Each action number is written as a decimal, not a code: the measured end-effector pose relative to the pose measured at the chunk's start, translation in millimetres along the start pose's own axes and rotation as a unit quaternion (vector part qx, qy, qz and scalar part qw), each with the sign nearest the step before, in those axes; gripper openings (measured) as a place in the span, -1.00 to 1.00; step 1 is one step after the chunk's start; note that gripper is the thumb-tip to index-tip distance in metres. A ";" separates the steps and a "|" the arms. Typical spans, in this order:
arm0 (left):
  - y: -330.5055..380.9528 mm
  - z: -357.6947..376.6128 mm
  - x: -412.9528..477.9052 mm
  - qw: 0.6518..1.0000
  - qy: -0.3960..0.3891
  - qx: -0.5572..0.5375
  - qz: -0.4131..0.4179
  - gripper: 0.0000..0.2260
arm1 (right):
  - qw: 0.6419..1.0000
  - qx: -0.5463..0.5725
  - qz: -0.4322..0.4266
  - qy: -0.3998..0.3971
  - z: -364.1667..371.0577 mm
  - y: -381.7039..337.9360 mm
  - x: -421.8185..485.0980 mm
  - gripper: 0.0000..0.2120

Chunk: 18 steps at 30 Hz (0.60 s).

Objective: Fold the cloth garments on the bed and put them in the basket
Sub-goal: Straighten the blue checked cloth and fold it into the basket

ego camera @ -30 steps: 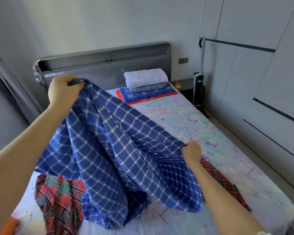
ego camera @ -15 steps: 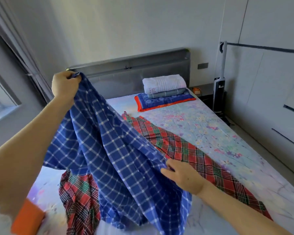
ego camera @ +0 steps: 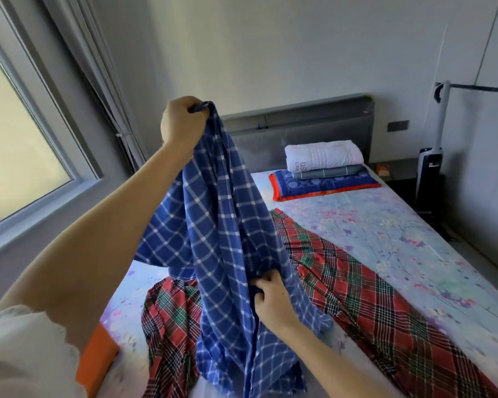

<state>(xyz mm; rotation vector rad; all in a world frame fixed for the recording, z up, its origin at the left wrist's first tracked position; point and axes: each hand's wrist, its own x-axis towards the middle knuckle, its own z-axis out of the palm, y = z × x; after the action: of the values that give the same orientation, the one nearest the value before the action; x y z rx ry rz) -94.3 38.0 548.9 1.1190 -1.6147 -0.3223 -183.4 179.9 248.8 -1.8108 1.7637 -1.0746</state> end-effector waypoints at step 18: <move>1.2 1.1 18.8 0.999 0.030 0.031 0.002 -0.81 | 1.000 -0.004 -0.005 -0.001 25.5 -29.3 -6.6 -0.78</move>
<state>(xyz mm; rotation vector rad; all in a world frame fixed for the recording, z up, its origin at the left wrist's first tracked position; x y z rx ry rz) -95.1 23.4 560.8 1.1619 -1.5838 -0.2345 -144.4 184.2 252.8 -1.8250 1.7624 -1.0714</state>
